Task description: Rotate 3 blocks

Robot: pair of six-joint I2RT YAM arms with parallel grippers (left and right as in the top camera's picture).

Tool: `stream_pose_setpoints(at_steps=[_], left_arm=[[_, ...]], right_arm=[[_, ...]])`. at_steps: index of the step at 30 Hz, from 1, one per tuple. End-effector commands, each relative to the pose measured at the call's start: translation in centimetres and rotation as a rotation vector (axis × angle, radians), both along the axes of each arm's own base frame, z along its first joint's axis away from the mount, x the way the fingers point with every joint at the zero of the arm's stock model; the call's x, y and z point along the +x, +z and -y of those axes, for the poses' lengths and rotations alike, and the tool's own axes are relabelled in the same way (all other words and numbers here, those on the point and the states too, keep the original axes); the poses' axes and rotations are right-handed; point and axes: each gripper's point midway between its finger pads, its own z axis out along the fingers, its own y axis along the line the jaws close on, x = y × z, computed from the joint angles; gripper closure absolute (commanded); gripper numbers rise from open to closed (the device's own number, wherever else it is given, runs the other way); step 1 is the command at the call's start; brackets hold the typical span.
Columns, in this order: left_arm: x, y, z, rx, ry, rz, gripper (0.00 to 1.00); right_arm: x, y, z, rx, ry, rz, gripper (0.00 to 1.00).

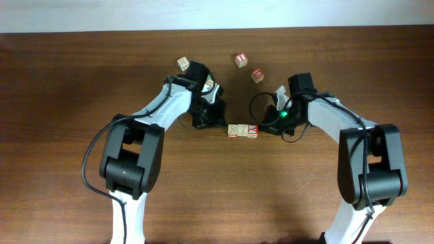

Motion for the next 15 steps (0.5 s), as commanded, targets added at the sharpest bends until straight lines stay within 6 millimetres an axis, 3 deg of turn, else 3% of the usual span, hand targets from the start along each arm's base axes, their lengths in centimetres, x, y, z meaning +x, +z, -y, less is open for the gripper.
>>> stream_pose_setpoints(at_steps=[1,15], left_arm=[[-0.9,-0.4,0.8,0.014,0.015,-0.04,1.0],[-2.4,-0.2,1.1,0.002,0.006,-0.109,1.0]], right_arm=[[-0.4,-0.6,-0.4,0.006,0.018,-0.013,0.96],[-0.6,-0.6,-0.4,0.006,0.017,-0.021,0.96]])
